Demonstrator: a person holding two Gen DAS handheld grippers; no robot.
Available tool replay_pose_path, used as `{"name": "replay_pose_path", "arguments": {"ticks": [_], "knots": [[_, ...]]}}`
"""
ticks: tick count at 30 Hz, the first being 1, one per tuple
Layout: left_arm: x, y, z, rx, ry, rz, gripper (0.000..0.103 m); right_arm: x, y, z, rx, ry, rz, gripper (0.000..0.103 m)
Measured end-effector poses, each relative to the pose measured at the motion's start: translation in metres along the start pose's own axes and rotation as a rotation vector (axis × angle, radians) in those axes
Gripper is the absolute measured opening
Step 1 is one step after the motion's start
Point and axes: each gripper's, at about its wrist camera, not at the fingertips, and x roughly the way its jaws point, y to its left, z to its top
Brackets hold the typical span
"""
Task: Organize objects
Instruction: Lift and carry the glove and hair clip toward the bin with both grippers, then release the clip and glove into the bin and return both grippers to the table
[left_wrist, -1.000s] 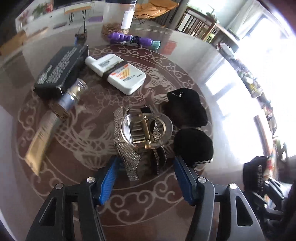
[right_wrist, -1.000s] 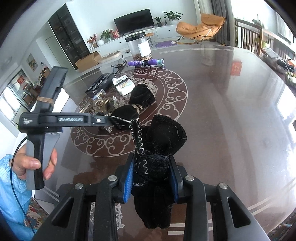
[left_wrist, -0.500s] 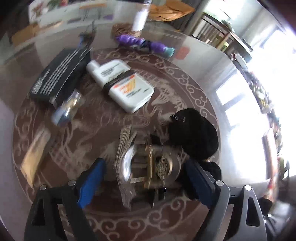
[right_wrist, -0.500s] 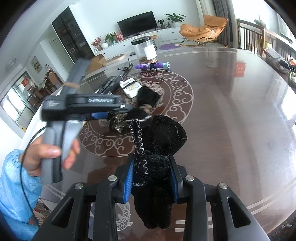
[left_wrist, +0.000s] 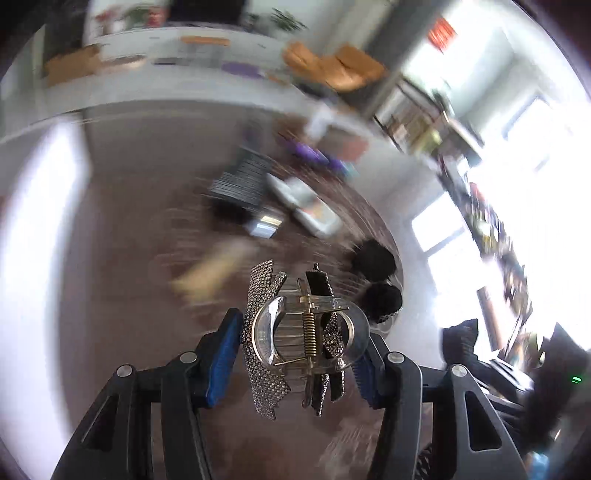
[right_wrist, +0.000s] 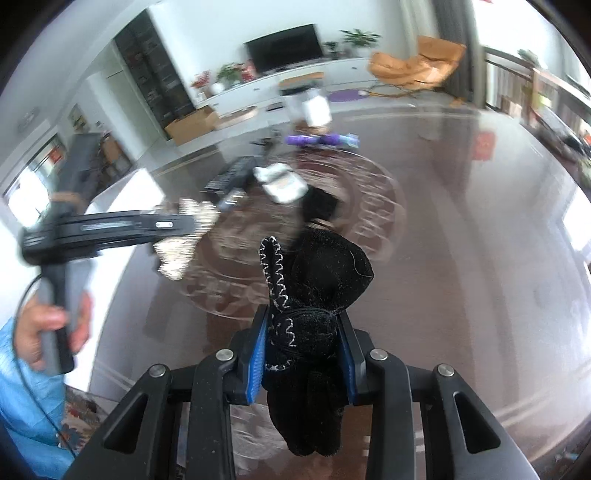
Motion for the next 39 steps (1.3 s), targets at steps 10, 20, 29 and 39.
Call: {"name": "replay_pose_path", "arguments": {"ticks": [10, 20, 29, 39], "knots": [[-0.142, 0.229, -0.028, -0.324, -0.143, 0.419, 0.055, 0.034, 0.261, 0.063, -0.318, 0.046, 0.466, 0.034], [-0.149, 0.299, -0.056, -0.439, -0.145, 0.386, 0.074, 0.11, 0.41, 0.057, -0.381, 0.197, 0.579, 0.092], [-0.128, 0.12, -0.036, -0.099, -0.212, 0.245, 0.074, 0.076, 0.264, 0.048, -0.295, 0.037, 0.267, 0.092], [0.1, -0.021, -0.071, 0.015, 0.093, 0.152, 0.075, 0.099, 0.016, -0.033, -0.136, 0.152, -0.278, 0.098]]}}
